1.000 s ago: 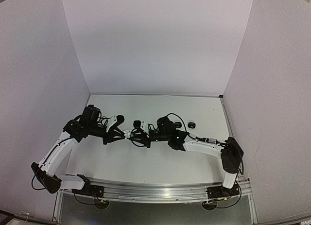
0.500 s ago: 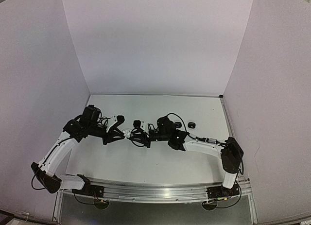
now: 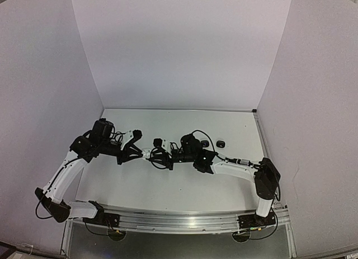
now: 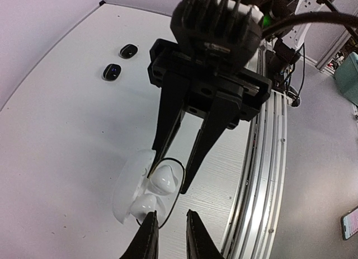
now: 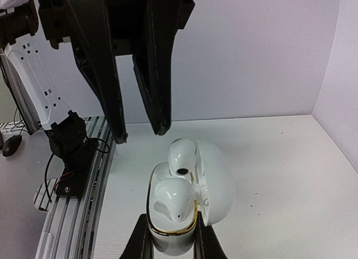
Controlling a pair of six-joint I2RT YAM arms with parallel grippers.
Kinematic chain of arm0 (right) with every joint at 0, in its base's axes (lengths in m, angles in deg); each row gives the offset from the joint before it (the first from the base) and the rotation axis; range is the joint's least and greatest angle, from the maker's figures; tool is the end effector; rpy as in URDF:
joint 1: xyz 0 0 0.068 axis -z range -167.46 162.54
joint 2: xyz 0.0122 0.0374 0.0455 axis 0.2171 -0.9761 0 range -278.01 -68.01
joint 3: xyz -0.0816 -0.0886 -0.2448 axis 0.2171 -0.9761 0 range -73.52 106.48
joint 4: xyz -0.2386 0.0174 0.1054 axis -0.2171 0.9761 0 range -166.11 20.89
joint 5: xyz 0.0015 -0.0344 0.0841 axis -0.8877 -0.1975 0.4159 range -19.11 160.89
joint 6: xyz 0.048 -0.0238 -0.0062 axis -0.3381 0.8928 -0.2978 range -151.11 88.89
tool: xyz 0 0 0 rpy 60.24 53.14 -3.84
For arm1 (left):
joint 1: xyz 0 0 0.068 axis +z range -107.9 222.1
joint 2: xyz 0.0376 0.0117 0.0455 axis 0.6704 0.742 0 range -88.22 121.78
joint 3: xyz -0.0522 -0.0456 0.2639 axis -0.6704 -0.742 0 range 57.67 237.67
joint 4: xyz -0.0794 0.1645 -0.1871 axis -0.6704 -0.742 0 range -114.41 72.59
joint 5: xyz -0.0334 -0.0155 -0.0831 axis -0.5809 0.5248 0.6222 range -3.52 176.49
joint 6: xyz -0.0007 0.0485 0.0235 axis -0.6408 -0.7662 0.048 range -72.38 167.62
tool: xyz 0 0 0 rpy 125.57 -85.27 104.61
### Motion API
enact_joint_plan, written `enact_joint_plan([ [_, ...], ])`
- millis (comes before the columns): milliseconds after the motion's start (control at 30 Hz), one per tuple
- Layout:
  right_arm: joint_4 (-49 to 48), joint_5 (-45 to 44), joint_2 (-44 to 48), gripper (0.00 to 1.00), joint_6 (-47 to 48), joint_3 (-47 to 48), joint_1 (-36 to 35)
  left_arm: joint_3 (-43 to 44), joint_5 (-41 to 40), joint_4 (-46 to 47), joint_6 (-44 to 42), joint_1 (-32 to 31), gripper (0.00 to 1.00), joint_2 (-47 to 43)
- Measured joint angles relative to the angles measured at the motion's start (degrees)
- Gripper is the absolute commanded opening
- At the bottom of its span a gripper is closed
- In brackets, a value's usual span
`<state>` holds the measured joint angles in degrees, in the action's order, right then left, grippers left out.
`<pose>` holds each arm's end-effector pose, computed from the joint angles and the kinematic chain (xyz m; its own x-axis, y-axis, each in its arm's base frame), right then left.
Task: Insert the wireless bluetooth earbuds into the charging case
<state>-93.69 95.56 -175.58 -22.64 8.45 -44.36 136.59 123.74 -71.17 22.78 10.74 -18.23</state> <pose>0.2343 0.3867 0.2986 0.0701 -0.1376 -0.9880 -0.9874 0.1311 -0.0883 0.1895 -0.1407 0.3868 -0.2183 0.5246 -0.8229 0.9615 0.2600 -0.0893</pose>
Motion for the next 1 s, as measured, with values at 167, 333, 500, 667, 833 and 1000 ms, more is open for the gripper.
enact_joint_plan([
  [167, 0.00, 0.05, 0.00, 0.00, 0.00, 0.00, 0.00, -1.09, -0.18, 3.23, 0.73, 0.00, 0.18, -0.04],
  [333, 0.00, 0.22, 0.00, 0.00, 0.00, 0.00, 0.00, -1.59, -1.88, 4.09, 0.67, 0.00, 0.16, -0.09],
  [500, 0.00, 0.45, 0.00, 0.00, 0.00, 0.00, 0.00, -2.18, -3.01, 4.41, 0.53, -0.05, 0.09, -0.12],
  [667, 0.10, 0.47, 0.00, 0.00, 0.00, 0.00, 0.00, -2.69, -2.90, 4.83, 0.63, -0.11, 0.09, -0.17],
  [833, 0.56, 0.46, -0.04, 0.00, 0.00, 0.00, 0.00, -3.16, -2.91, 4.82, 0.62, -0.11, 0.07, -0.22],
  [1000, 1.26, 0.42, -0.11, 0.00, 0.02, 0.00, 0.00, -3.91, -3.91, 4.78, 0.37, -0.11, 0.06, -0.38],
])
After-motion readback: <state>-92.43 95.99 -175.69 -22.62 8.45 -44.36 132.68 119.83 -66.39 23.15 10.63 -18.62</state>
